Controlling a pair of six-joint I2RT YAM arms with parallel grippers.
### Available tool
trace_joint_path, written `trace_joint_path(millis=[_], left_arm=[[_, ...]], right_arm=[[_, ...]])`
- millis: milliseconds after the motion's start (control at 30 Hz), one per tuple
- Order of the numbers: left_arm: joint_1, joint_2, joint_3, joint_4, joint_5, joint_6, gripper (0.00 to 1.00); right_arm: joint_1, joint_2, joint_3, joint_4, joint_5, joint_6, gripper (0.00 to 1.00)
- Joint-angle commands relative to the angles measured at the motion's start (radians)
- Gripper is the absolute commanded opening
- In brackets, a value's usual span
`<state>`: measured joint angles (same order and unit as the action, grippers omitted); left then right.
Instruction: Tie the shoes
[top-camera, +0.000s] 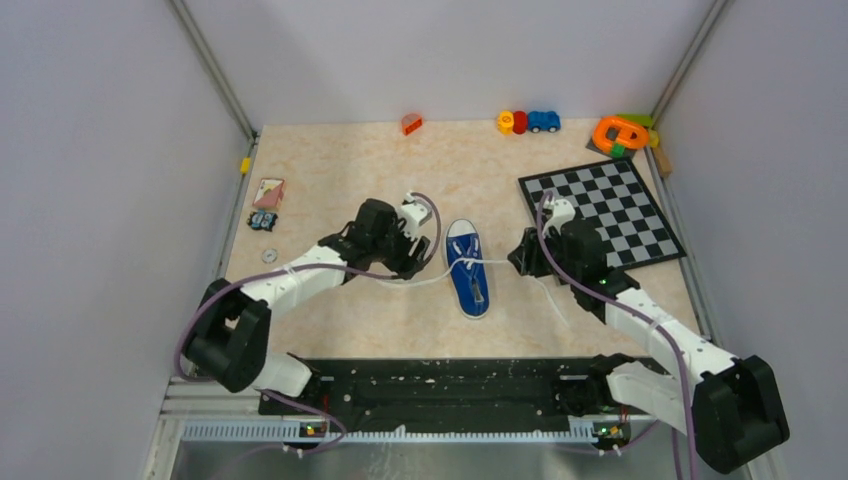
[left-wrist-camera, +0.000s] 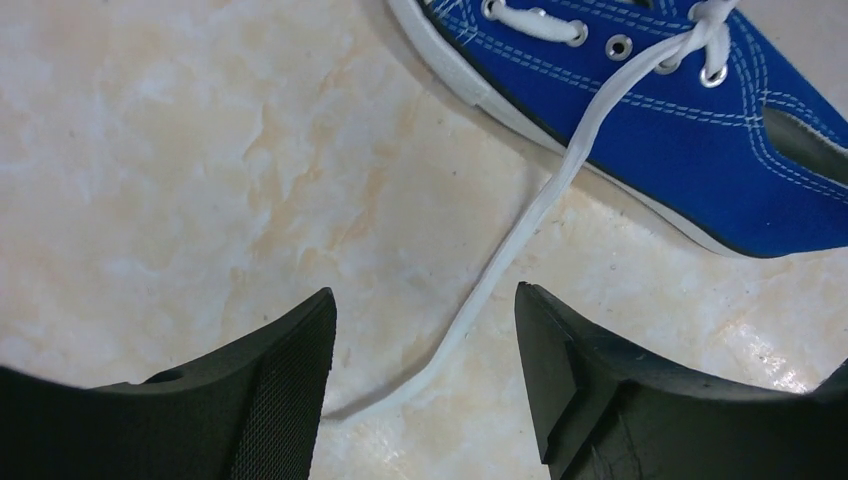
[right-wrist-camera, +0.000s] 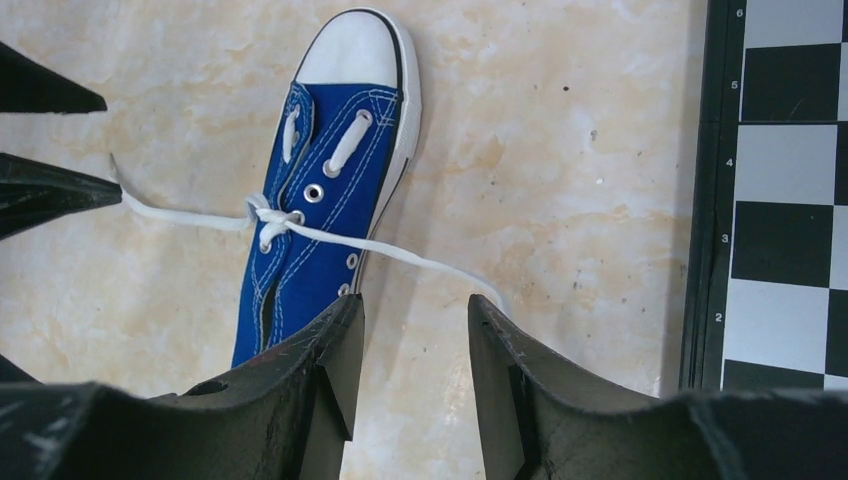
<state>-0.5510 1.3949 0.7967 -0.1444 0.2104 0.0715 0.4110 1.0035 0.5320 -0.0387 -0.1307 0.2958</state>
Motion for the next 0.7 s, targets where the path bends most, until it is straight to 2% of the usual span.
trace_joint_path(millis=[0, 200, 400, 667], left_arm=[[-0.031, 0.070, 0.142, -0.096, 0.090, 0.184, 0.68], [-0.082, 0.213, 0.260, -0.201, 0.078, 0.230, 0.59], [-0.095, 0.363, 0.414, -0.379, 0.102, 0.258, 0.51], [-0.126, 0.424, 0.470, -0.443, 0.094, 0.278, 0.51]], right_arm=[[-0.007, -0.024, 0.043, -0.013, 0.002, -0.021, 0.44], [-0.006, -0.054, 0.026, 0.008, 0.011, -0.008, 0.44], [-0.007, -0.069, 0.028, 0.002, 0.015, -0.008, 0.44], [-0.007, -0.075, 0.016, 0.025, 0.009, -0.002, 0.44]])
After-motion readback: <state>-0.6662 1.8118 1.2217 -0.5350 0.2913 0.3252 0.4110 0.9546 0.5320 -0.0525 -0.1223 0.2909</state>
